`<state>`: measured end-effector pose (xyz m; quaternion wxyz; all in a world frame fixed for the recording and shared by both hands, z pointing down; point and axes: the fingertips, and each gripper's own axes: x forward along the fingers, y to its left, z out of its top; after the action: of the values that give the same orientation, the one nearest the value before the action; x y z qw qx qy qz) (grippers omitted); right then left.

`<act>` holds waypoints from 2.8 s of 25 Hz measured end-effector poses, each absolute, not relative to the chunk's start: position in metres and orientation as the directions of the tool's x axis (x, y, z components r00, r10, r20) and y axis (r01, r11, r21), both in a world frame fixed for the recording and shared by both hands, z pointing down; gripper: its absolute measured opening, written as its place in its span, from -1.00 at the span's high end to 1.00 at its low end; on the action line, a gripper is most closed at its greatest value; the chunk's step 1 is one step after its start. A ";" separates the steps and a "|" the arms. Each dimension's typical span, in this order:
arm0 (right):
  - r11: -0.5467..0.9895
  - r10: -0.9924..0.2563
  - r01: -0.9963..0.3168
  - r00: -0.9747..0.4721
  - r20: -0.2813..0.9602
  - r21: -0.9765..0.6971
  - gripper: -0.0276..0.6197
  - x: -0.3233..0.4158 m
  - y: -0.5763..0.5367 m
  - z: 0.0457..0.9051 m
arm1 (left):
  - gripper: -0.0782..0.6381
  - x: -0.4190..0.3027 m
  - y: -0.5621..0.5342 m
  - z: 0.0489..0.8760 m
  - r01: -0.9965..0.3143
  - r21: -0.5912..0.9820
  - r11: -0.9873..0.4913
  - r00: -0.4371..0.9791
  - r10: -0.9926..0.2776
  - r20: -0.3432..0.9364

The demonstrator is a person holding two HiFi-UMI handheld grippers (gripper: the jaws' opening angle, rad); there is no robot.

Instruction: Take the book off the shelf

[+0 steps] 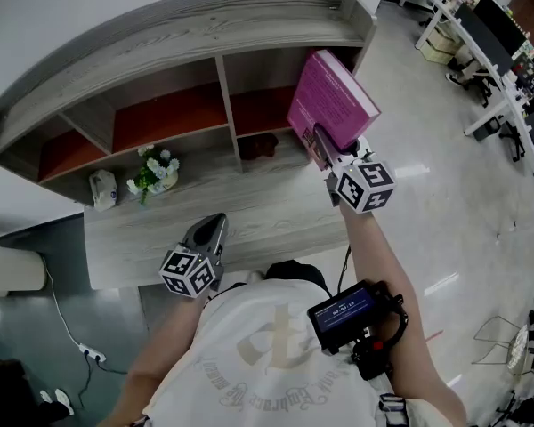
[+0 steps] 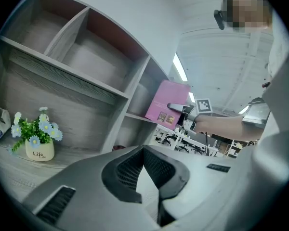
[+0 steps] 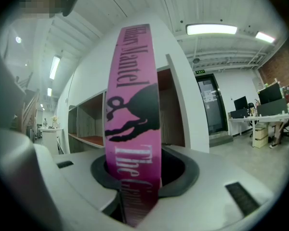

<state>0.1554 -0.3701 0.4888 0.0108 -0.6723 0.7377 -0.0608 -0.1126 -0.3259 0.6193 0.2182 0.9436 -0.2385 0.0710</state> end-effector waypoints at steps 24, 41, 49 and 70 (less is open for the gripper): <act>0.126 -0.990 -0.967 -0.136 0.031 -0.223 0.45 0.156 -0.276 0.518 | 0.78 -0.090 -0.298 0.613 -0.414 0.365 -0.834 0.908 -0.350 0.232; 0.128 -0.981 -0.951 -0.163 0.105 -0.283 0.45 0.141 -0.219 0.570 | 0.78 -0.066 -0.285 0.614 -0.366 0.365 -0.856 0.926 -0.298 0.231; 0.115 -0.978 -0.950 -0.159 0.132 -0.291 0.45 0.132 -0.193 0.584 | 0.78 -0.065 -0.286 0.611 -0.364 0.361 -0.859 0.928 -0.298 0.225; 0.139 -0.962 -0.940 -0.204 0.183 -0.313 0.45 0.096 -0.181 0.608 | 0.78 -0.072 -0.269 0.628 -0.352 0.394 -0.849 0.931 -0.274 0.242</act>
<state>0.0958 -0.1807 0.6081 0.0305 -0.6303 0.7541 -0.1819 -0.0716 -0.2690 0.6275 0.2212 0.9573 -0.1634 0.0888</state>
